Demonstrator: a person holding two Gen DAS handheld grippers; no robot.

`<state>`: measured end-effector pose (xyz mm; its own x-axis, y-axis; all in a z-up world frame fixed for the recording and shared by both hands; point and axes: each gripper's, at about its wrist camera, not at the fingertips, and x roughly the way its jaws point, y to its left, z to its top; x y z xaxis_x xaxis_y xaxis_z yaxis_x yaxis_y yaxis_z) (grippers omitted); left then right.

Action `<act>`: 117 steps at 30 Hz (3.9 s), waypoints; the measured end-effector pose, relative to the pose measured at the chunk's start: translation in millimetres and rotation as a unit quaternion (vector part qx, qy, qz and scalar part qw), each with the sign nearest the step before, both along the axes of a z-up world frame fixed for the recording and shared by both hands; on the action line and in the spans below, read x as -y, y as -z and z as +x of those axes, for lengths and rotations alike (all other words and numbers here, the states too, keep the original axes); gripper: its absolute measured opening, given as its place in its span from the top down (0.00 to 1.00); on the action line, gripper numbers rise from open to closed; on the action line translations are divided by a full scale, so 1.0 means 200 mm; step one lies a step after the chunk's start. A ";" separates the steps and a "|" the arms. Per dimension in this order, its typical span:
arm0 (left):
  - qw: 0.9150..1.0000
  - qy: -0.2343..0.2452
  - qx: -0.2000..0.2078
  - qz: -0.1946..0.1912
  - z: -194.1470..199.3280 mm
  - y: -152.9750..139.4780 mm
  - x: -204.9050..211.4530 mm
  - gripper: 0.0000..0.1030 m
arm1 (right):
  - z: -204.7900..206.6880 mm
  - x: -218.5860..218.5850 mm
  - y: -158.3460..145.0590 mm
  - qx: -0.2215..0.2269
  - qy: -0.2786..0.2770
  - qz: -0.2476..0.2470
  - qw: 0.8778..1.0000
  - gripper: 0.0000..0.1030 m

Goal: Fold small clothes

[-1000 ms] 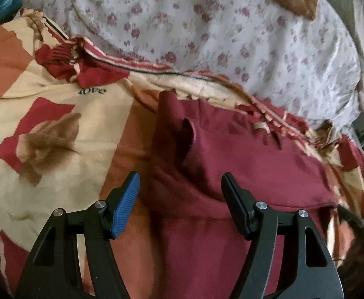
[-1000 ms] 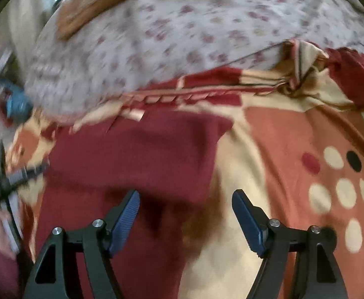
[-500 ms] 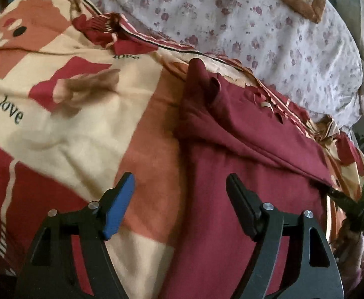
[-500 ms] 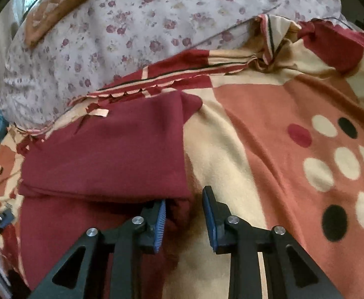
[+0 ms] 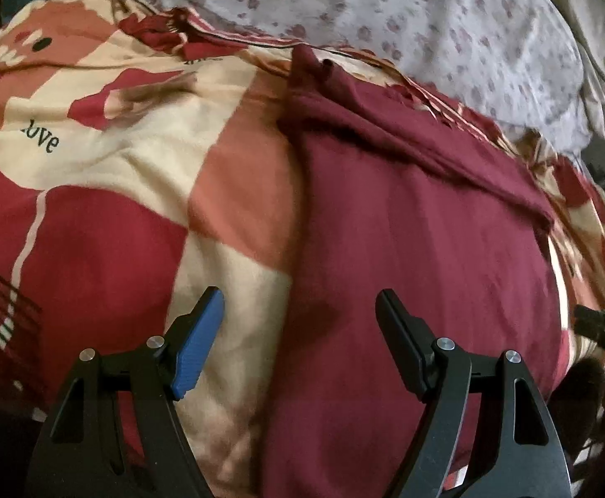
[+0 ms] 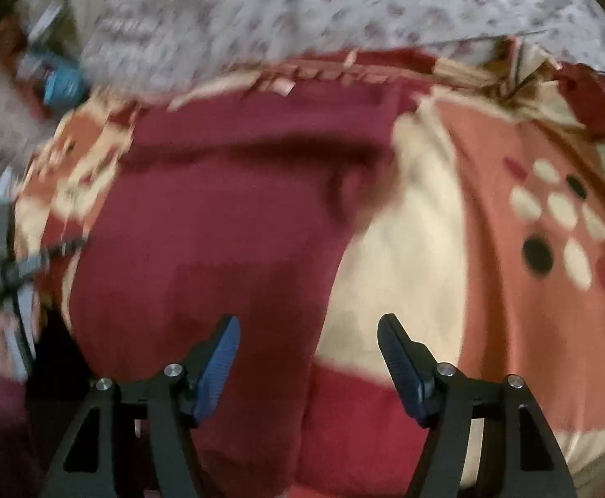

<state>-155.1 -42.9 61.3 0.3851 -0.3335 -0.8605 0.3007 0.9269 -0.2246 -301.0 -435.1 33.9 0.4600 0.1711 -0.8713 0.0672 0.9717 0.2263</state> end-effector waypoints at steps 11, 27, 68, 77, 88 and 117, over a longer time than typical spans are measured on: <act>0.999 0.014 -0.010 0.043 -0.14 0.07 -0.03 0.26 | -0.13 -0.10 0.14 0.013 0.002 -0.030 0.999 0.90; 0.986 0.101 -0.083 0.105 -0.47 0.21 -0.06 0.26 | -0.26 -0.14 0.30 -0.107 -0.073 0.121 0.984 0.31; 0.986 0.120 -0.014 -0.110 0.16 -0.39 0.11 0.94 | 0.17 0.10 -0.29 0.137 -0.030 0.229 0.963 0.87; 0.993 0.032 0.004 -0.118 0.77 -0.28 0.27 0.94 | 0.74 0.33 -0.23 0.133 0.067 0.221 0.964 0.88; 0.985 -0.051 -0.045 -0.160 1.13 -0.06 0.13 0.97 | 1.10 0.49 0.03 0.077 0.137 0.196 0.968 0.86; 0.979 0.191 -0.027 0.072 1.00 0.01 0.77 0.91 | 1.32 0.26 0.07 0.048 -0.002 0.012 0.999 0.91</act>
